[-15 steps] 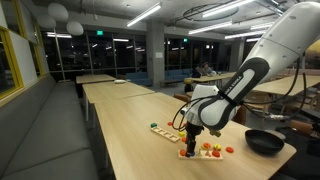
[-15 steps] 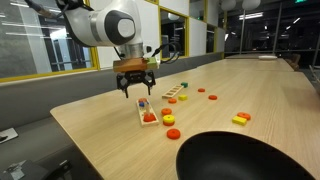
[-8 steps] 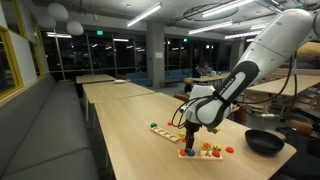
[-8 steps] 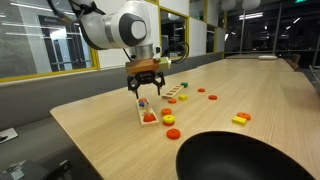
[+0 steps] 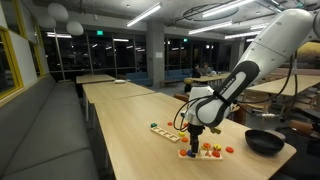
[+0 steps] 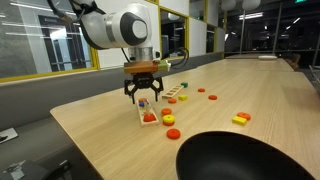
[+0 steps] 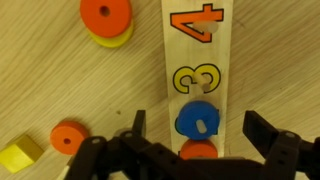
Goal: Remove the blue ring from the wooden platform
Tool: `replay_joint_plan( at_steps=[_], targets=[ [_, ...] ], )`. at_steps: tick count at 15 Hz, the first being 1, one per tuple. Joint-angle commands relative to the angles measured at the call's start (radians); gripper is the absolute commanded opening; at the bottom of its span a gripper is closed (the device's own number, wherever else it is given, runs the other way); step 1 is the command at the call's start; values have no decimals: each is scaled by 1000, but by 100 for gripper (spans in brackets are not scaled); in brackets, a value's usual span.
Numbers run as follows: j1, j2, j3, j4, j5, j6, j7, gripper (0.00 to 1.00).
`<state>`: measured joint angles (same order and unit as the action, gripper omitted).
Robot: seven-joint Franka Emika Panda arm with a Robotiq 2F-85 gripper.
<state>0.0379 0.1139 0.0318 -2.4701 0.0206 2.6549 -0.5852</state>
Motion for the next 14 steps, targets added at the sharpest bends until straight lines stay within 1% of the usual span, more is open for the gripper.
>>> replay_joint_plan(
  at_steps=[1, 14],
  targets=[
    [-16, -9, 22, 15, -9, -43, -7, 100],
    [-17, 7, 21, 27, -18, -45, 0, 100]
  ],
)
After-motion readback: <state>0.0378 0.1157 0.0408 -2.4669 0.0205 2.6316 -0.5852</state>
